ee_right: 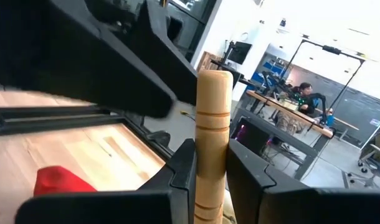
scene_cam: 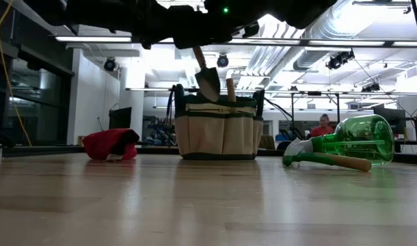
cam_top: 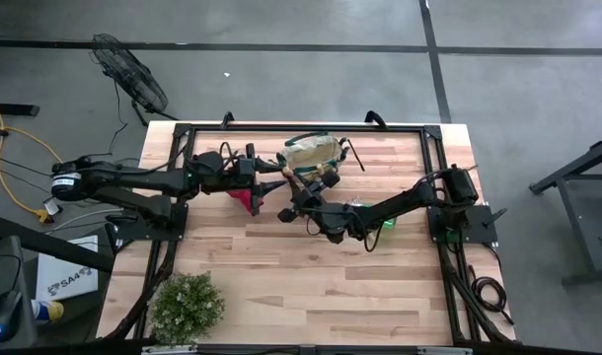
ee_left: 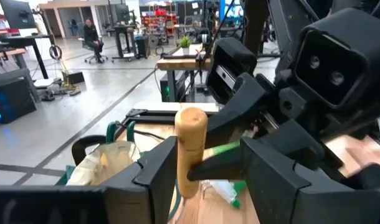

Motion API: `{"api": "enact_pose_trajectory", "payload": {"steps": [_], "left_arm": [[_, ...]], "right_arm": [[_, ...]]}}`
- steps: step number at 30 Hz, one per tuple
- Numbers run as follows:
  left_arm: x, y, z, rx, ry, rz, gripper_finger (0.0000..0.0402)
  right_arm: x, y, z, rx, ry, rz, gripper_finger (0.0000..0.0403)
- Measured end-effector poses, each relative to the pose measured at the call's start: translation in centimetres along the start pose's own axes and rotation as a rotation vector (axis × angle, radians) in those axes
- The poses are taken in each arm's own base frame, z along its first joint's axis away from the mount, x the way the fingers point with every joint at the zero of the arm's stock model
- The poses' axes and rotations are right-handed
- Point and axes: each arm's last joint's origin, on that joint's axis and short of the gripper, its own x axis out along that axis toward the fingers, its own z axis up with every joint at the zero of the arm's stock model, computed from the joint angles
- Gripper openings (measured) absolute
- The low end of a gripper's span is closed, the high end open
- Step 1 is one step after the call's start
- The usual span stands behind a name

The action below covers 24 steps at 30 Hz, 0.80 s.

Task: Pick & Place Garden tools in Gardening bag
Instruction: Put the brown trowel into the gardening bag

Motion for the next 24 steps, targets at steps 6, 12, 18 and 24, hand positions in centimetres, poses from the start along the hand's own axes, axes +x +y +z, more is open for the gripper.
{"api": "enact_pose_trajectory", "payload": {"steps": [6, 12, 18, 24], "left_arm": [[-1.8, 0.2, 0.2, 0.025, 0.099, 0.049, 0.017], [-4.3, 0.5, 0.4, 0.048, 0.208, 0.126, 0.017], [-6.4, 0.6, 0.6, 0.052, 0.267, 0.149, 0.0171], [-7.6, 0.6, -1.1, 0.047, 0.263, 0.171, 0.0171]], "right_arm": [[0.0, 0.0, -0.1, -0.005, 0.014, -0.016, 0.0051], [0.4, -0.1, -0.1, 0.02, -0.001, 0.013, 0.0051], [1.0, -0.5, 0.1, 0.067, -0.027, 0.067, 0.0051], [1.2, -1.4, 0.5, 0.072, -0.032, 0.073, 0.0051]]}}
